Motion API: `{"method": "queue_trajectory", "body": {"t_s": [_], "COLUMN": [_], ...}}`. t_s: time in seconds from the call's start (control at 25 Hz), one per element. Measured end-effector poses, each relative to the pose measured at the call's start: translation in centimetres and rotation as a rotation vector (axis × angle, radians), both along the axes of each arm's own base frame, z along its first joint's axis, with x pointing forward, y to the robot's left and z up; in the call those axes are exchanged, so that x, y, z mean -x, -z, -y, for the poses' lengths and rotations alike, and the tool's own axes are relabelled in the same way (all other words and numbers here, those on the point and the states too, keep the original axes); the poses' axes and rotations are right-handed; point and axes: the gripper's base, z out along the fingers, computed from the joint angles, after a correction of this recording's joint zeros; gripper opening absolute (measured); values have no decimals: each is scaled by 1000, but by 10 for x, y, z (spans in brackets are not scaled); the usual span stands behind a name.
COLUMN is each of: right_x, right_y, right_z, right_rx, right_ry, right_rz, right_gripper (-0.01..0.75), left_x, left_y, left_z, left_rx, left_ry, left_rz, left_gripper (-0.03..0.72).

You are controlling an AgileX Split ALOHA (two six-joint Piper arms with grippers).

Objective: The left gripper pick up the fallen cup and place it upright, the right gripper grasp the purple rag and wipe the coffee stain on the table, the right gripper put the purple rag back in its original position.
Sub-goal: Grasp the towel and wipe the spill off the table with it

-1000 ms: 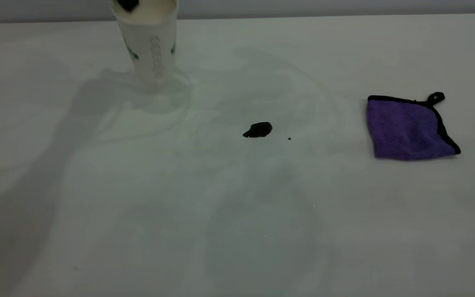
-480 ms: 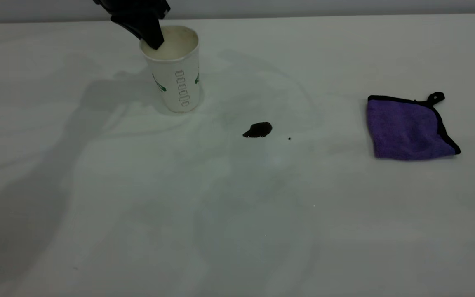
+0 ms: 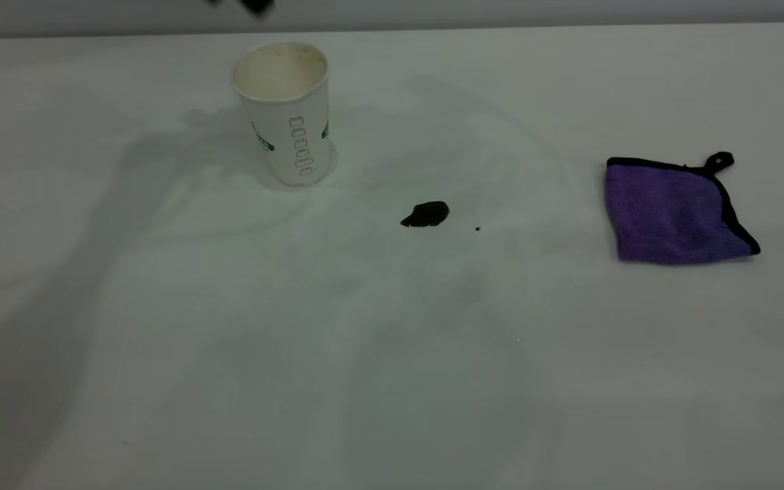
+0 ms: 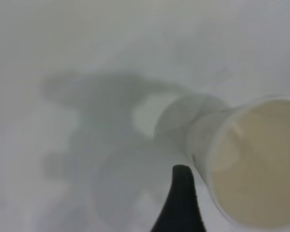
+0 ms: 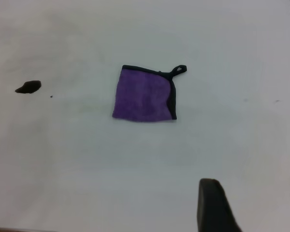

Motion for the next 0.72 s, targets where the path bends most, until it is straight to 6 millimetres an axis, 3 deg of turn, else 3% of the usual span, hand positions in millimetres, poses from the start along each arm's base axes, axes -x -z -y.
{"method": "queue_trajectory", "body": {"t_s": [0.16, 0.32, 0.44, 0.6, 0.72], "right_x": [0, 0, 0, 0, 0], "right_y": [0, 0, 0, 0, 0], "right_z": [0, 0, 0, 0, 0], "right_rx": [0, 0, 0, 0, 0], "right_ry": [0, 0, 0, 0, 0], "right_rz": [0, 0, 0, 0, 0], "right_gripper": [437, 437, 437, 437, 437], "left_x": [24, 56, 69, 93, 123], "left_y": [-61, -108, -138, -169, -180], "left_z": [-6, -13, -18, -34, -46], "left_rx": [-27, -48, -27, -12, -42], "left_ry": [38, 45, -26, -187, -249], "left_rz": [17, -55, -3, 28, 27], "left_gripper": [653, 544, 463, 372, 315]}}
